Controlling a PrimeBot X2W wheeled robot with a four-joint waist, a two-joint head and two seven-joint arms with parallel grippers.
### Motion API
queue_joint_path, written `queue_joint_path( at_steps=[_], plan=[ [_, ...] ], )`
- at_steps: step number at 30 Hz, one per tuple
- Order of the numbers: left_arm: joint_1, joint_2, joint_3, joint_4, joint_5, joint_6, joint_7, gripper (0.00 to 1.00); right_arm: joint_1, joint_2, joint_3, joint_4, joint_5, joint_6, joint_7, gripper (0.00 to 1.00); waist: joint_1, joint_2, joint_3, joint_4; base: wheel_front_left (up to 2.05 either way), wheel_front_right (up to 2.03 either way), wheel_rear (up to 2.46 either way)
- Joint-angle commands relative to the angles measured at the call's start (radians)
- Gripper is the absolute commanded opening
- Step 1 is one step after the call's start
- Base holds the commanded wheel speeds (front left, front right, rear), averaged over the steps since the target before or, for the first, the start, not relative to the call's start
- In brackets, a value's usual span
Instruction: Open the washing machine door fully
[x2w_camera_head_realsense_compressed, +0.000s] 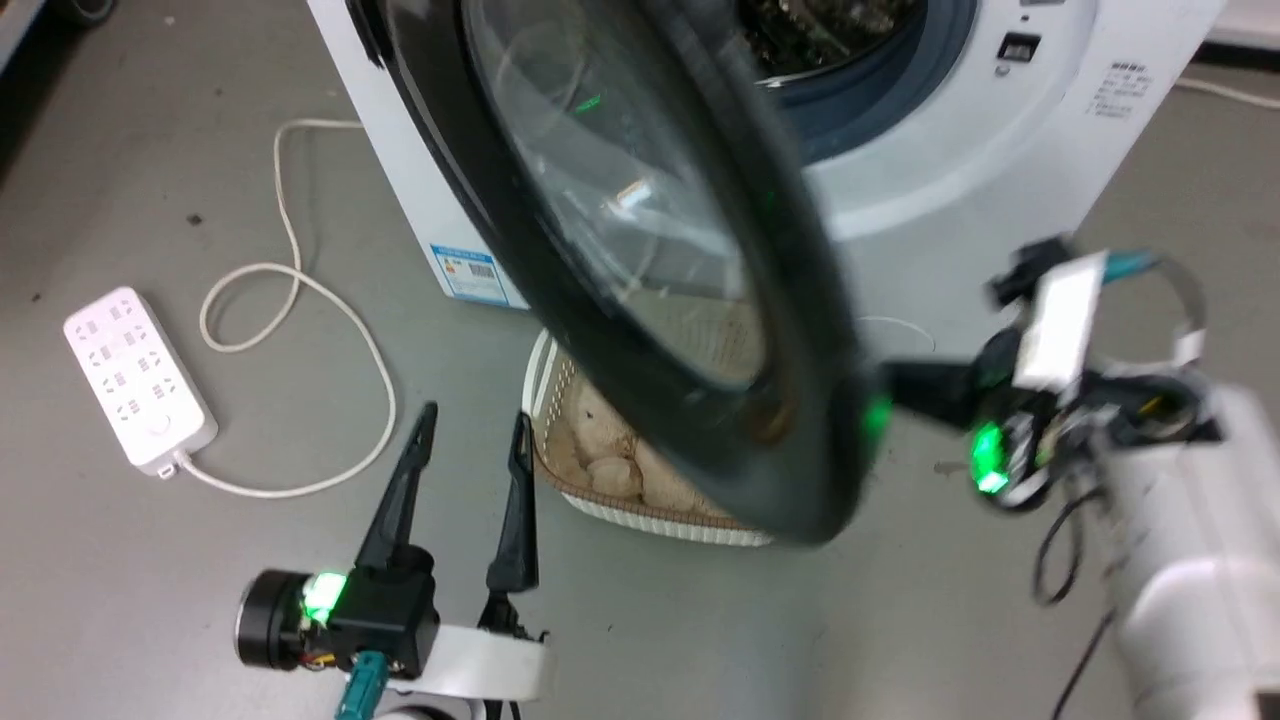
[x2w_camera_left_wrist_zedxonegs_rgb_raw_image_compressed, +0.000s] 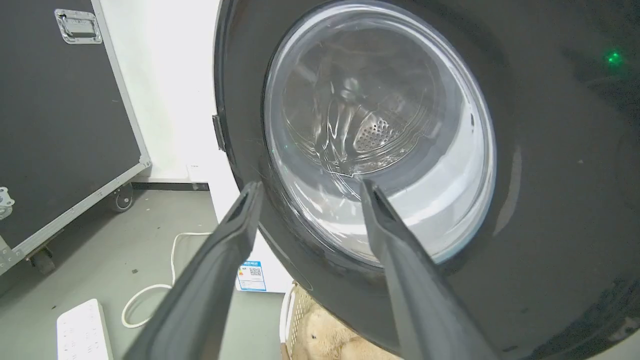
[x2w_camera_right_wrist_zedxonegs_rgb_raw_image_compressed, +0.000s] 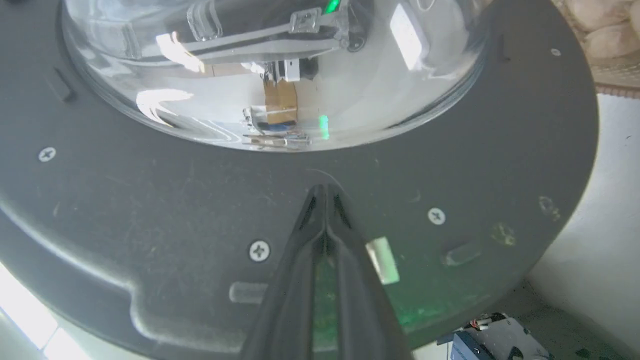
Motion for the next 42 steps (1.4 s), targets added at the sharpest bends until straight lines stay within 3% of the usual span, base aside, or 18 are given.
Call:
queue_joint_path(
  at_steps=[1,7,12,13,14,15,20,25,29,32,36,39,42],
  plan=[
    [0.013,0.003,-0.003,0.006,-0.006,-0.005,-0.005,1.00,0.042,0.008,0.050,-0.015,0.045,0.001,-0.012,0.00,0.0002,0.0000,-0.011,0.002,0.00,0.00,0.00],
    [0.039,0.002,-0.004,0.022,-0.014,-0.017,-0.005,1.00,0.175,0.008,0.328,-0.126,0.243,0.001,-0.132,0.00,0.0002,0.0000,-0.035,0.010,0.00,0.00,0.00],
    [0.054,0.001,0.004,0.025,-0.016,-0.021,-0.005,1.00,0.228,0.008,0.432,-0.184,0.295,0.001,-0.245,0.00,0.0002,0.0000,-0.053,0.009,0.00,0.00,0.00],
    [0.057,0.001,0.007,0.025,-0.016,-0.022,-0.005,1.00,0.231,0.008,0.428,-0.192,0.287,0.001,-0.279,0.10,0.0002,0.0000,-0.057,0.006,0.00,0.00,0.00],
    [0.059,0.001,0.010,0.026,-0.016,-0.022,-0.005,1.00,0.233,0.005,0.419,-0.205,0.271,0.001,-0.317,0.79,0.0002,0.0000,-0.063,0.003,0.00,0.00,0.00],
    [0.061,0.000,0.013,0.028,-0.017,-0.023,-0.005,1.00,0.237,-0.004,0.411,-0.226,0.253,0.001,-0.350,1.00,0.0002,0.0000,-0.069,0.000,0.00,0.00,0.00],
    [0.066,0.000,0.035,0.030,-0.025,-0.032,-0.005,1.00,0.288,-0.107,0.363,-0.445,0.060,0.001,-0.607,1.00,0.0002,0.0000,-0.096,-0.025,0.00,0.00,0.00],
    [0.070,0.000,0.070,0.033,-0.039,-0.045,-0.005,1.00,0.401,-0.270,0.414,-0.712,-0.318,0.001,-0.960,1.00,0.0002,0.0000,-0.123,-0.059,0.00,0.00,0.00],
    [0.082,-0.001,0.094,0.027,-0.048,-0.055,-0.005,1.00,0.520,-0.329,0.403,-0.767,-0.602,0.001,-1.208,1.00,0.0002,0.0000,-0.142,-0.087,0.00,0.00,0.00],
    [0.091,-0.001,0.105,0.026,-0.052,-0.066,-0.005,1.00,0.621,-0.289,0.325,-0.761,-0.799,0.001,-1.341,1.00,0.0002,0.0000,-0.152,-0.102,0.00,0.00,0.00],
    [0.103,-0.002,0.107,0.040,-0.055,-0.085,-0.005,1.00,0.752,-0.164,0.224,-0.777,-1.004,0.001,-1.431,1.00,0.0002,0.0000,-0.158,-0.111,0.00,0.00,0.00],
    [0.114,-0.002,0.105,0.048,-0.053,-0.095,-0.005,1.00,0.833,-0.069,0.168,-0.802,-1.106,0.001,-1.453,1.00,0.0002,0.0000,-0.164,-0.113,0.00,0.00,0.00],
    [0.125,-0.003,0.104,0.054,-0.052,-0.100,-0.005,1.00,0.886,-0.018,0.136,-0.822,-1.157,0.001,-1.467,1.00,0.0002,0.0000,-0.167,-0.113,0.00,0.00,0.00]
  ],
)
